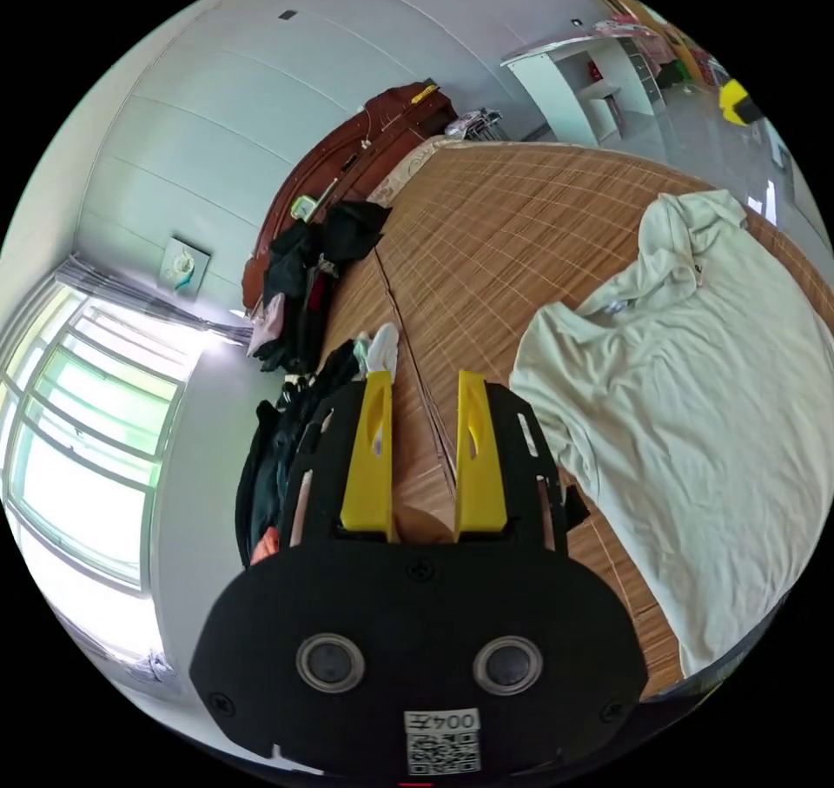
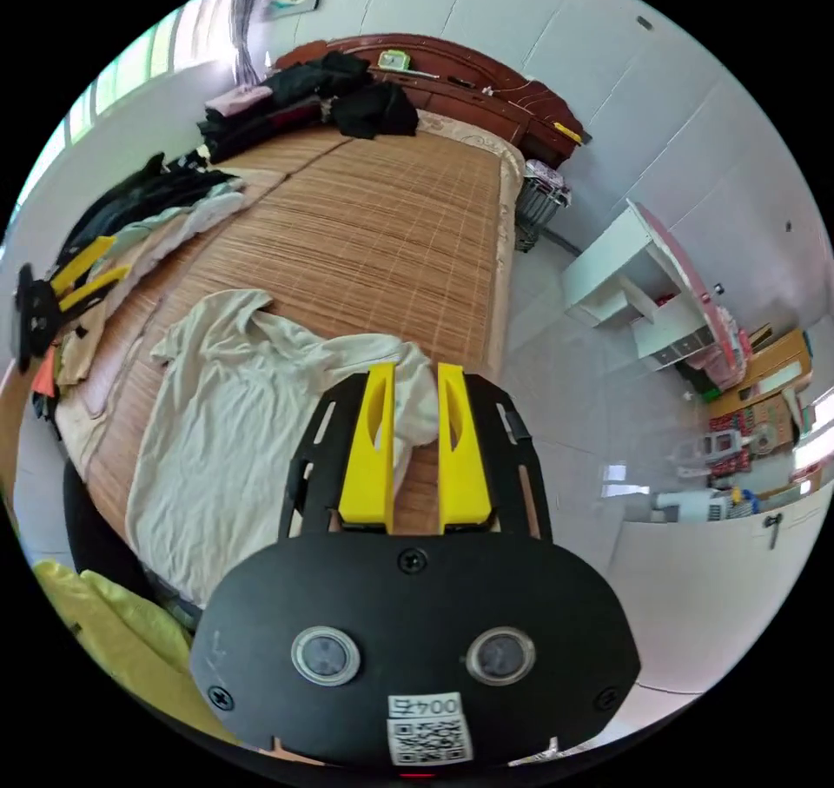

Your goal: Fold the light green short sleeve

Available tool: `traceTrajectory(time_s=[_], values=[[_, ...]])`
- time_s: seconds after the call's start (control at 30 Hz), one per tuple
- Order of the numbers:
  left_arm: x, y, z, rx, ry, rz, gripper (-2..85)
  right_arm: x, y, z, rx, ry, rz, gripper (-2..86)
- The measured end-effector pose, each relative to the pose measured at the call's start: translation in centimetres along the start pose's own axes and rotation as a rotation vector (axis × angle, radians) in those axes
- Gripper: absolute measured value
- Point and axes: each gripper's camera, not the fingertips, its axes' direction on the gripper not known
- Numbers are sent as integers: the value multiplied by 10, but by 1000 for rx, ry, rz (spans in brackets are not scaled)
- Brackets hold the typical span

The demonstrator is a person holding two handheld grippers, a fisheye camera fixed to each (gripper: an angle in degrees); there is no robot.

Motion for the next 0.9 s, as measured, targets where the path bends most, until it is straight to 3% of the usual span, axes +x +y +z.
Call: traceTrajectory(time_s=[0.2,0.43,0.67,0.8,0.9], values=[[-1,46,86,-122,115,-25,106,-48,157,31,-69,-261,60,79],[1,-23,151,-113,170,36,109,-89,274,44,-34,-369,266,79],[-21,-84,237,-223,264,-12,71,-125,253,49,3,-209,218,53],[-40,-102,264,-275,116,-9,32,-135,234,52,17,-205,202,44],[-101,-103,298,-327,-19,-92,23,-137,224,51,18,-222,207,43]])
